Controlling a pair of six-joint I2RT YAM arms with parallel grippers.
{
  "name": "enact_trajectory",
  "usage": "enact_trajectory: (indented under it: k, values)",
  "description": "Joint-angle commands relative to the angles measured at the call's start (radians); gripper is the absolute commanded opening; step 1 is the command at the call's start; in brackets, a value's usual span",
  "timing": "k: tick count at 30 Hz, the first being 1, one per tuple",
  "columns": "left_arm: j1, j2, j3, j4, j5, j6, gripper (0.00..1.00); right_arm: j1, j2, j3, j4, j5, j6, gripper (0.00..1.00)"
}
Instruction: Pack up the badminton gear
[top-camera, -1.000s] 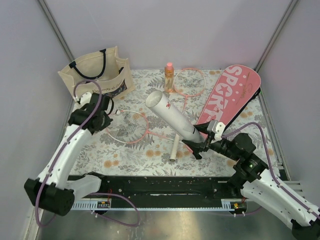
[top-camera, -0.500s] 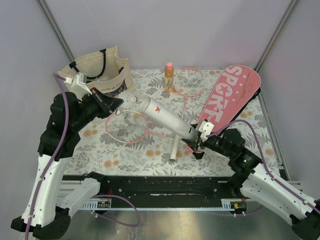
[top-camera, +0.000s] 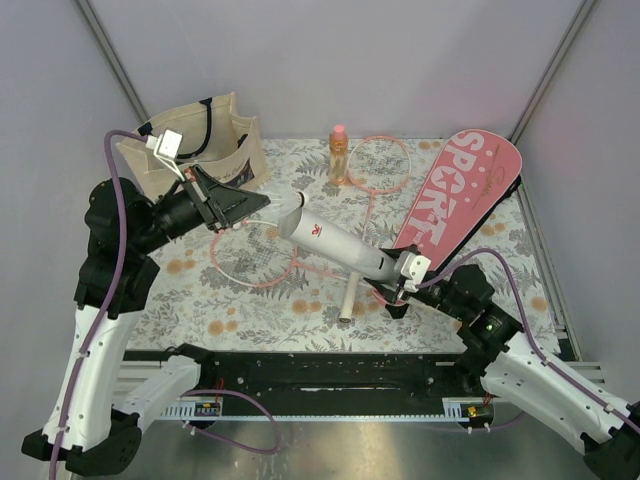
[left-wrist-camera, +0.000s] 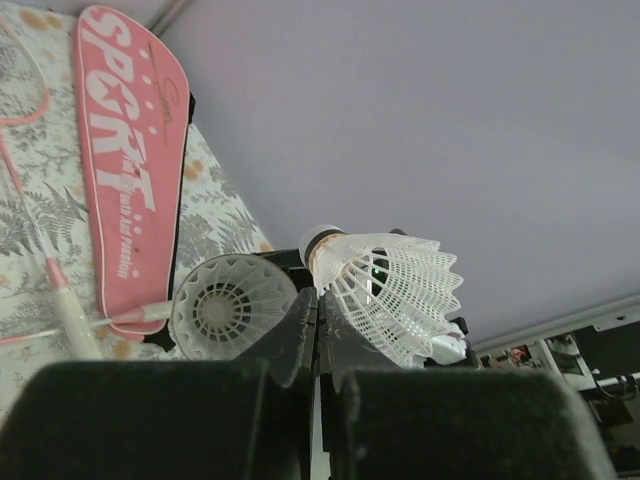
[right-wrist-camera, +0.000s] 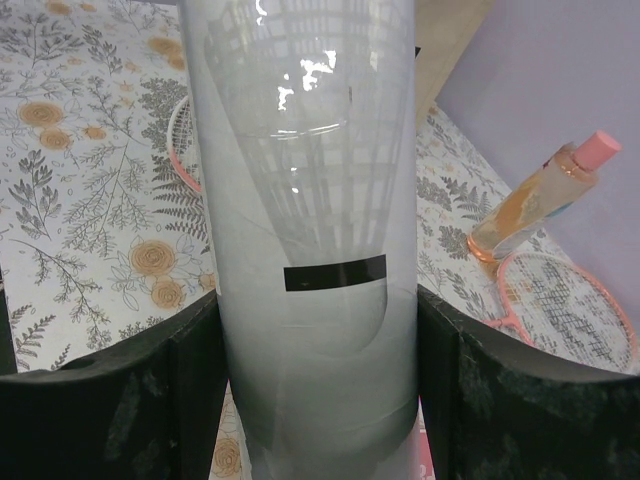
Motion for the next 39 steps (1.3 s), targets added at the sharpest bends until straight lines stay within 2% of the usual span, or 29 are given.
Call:
enact_trajectory:
  k: [1,5,9,15,22,39]
  values:
    - [0.004,0.024,0.003,0.030,0.109,-0.068,0.00,-0.001,-0.049,-0.008,0.140,-0.003,0.003,0.46]
    - [0.003,0.029,0.032,-0.068,0.079,-0.027,0.00,-0.001,-0.069,-0.014,0.138,0.008,-0.005,0.46]
    - [0.004,0.029,0.038,-0.084,0.105,-0.042,0.00,-0.001,-0.070,-0.016,0.146,0.006,-0.004,0.46]
    - [0.004,0.038,0.086,-0.208,0.103,0.022,0.00,-0.001,-0.078,-0.008,0.131,0.014,-0.004,0.45]
    - [0.004,0.035,0.109,-0.243,0.122,0.031,0.00,-0.001,-0.070,0.001,0.117,0.022,-0.008,0.45]
    - [0.004,0.050,0.163,-0.371,0.018,0.090,0.00,-0.001,-0.055,0.018,0.085,0.006,-0.014,0.45]
